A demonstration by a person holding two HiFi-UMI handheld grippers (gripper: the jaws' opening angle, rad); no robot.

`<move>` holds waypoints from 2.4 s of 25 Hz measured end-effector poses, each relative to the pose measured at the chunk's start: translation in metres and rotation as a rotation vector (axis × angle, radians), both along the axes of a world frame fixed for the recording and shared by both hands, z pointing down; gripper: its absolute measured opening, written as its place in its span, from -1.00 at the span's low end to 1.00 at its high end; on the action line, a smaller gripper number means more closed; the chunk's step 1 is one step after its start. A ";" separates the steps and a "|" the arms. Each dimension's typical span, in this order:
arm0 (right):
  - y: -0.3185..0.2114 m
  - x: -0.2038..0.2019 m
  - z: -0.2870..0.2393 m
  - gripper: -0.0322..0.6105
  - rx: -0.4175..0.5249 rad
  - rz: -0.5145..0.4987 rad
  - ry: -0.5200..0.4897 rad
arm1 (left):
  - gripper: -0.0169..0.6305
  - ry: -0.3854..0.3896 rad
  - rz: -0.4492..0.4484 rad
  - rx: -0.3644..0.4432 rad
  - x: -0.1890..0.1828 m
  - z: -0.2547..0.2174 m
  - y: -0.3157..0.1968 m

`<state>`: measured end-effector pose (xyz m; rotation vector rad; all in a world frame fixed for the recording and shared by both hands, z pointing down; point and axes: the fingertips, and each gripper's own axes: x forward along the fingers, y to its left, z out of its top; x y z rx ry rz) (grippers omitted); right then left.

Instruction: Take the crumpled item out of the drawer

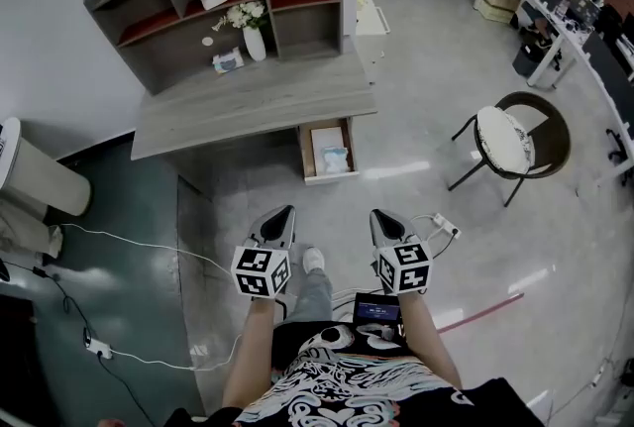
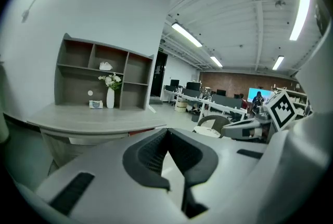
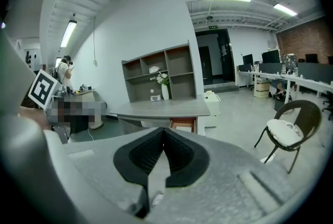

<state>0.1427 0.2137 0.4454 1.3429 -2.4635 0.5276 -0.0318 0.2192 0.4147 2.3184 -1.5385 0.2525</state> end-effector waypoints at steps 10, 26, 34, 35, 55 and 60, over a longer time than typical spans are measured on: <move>-0.139 -0.034 0.029 -0.89 -0.067 0.045 0.060 | -0.95 0.086 0.013 -0.073 -0.049 0.028 -0.154; -0.242 -0.028 0.038 -0.89 -0.114 0.189 0.114 | -0.95 0.145 0.096 -0.130 -0.068 0.054 -0.282; -0.249 -0.035 0.037 -0.89 -0.111 0.153 0.127 | -0.95 0.134 0.107 -0.111 -0.060 0.045 -0.295; -0.250 -0.038 0.038 -0.89 -0.109 0.141 0.128 | -0.95 0.129 0.105 -0.113 -0.061 0.046 -0.295; -0.262 -0.053 0.076 -0.89 -0.172 0.039 0.106 | -0.95 0.081 0.098 -0.209 -0.057 0.084 -0.307; -0.269 -0.058 0.090 -0.89 -0.200 0.009 0.128 | -0.95 0.073 0.097 -0.244 -0.058 0.099 -0.308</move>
